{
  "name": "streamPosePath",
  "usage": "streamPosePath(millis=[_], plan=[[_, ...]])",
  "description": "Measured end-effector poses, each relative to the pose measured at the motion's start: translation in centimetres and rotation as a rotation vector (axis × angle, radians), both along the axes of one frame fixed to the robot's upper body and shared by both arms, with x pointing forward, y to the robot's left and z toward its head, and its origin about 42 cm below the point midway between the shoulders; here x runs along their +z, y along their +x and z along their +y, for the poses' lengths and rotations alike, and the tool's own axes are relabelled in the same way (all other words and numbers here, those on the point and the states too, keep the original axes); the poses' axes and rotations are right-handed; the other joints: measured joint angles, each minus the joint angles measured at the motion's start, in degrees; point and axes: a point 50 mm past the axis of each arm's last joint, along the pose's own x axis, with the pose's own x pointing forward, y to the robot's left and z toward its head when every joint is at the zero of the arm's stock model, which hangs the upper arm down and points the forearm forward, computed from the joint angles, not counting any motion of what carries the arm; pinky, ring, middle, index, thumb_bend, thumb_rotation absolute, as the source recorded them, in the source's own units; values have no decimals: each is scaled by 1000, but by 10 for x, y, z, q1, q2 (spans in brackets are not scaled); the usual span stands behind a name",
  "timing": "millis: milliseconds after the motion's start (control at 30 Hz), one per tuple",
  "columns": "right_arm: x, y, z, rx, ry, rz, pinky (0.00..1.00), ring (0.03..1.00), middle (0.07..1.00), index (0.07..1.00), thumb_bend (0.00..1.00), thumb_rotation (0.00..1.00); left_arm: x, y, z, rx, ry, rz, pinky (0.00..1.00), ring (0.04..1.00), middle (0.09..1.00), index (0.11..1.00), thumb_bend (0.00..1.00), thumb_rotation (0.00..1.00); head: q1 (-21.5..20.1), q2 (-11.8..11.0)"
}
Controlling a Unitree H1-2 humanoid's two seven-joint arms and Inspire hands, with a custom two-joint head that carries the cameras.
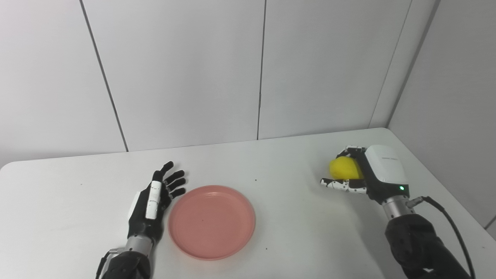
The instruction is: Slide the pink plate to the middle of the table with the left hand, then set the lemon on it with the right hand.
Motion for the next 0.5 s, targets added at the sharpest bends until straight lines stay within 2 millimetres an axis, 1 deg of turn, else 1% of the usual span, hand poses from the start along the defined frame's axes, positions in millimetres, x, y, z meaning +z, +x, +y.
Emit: streamPosePath(millis=[33, 67, 100, 133, 167, 200, 300, 367, 500], plan=[[1, 0, 1, 2, 3, -3, 147, 198, 270, 355, 572, 457, 0, 0, -1, 1, -3, 1, 761, 797, 780, 865, 955, 906, 13, 1], [2, 0, 1, 4, 8, -7, 142, 192, 264, 344, 572, 455, 0, 0, -3, 2, -8, 2, 765, 796, 776, 863, 954, 903, 15, 1], [3, 0, 3, 9, 14, -11, 133, 182, 253, 333, 571, 468, 0, -1, -5, 4, -11, 2, 768, 795, 770, 858, 958, 898, 26, 1], [4, 0, 4, 15, 22, -16, 132, 181, 252, 332, 571, 470, 0, -1, -6, 5, -15, 3, 768, 795, 769, 858, 959, 897, 26, 1], [6, 0, 4, 21, 27, -20, 125, 174, 246, 319, 573, 443, 0, -1, -8, 8, -19, 4, 766, 796, 767, 851, 955, 889, 29, 1], [7, 0, 4, 26, 28, -23, 123, 172, 244, 315, 573, 434, 0, -1, -10, 10, -23, 5, 765, 796, 766, 849, 954, 886, 42, 1], [9, 0, 4, 55, 19, -34, 120, 172, 247, 337, 565, 432, 0, -3, -20, 6, -34, 8, 777, 805, 770, 858, 941, 888, 61, 3], [11, 0, 5, 59, 21, -40, 109, 160, 233, 326, 575, 404, 0, -4, -27, -1, -29, 7, 774, 802, 767, 857, 927, 891, 93, 4], [18, 3, 10, 75, 24, -65, 100, 151, 229, 346, 558, 414, 0, -5, -34, 10, -11, 5, 759, 797, 757, 849, 898, 892, 108, 1]])
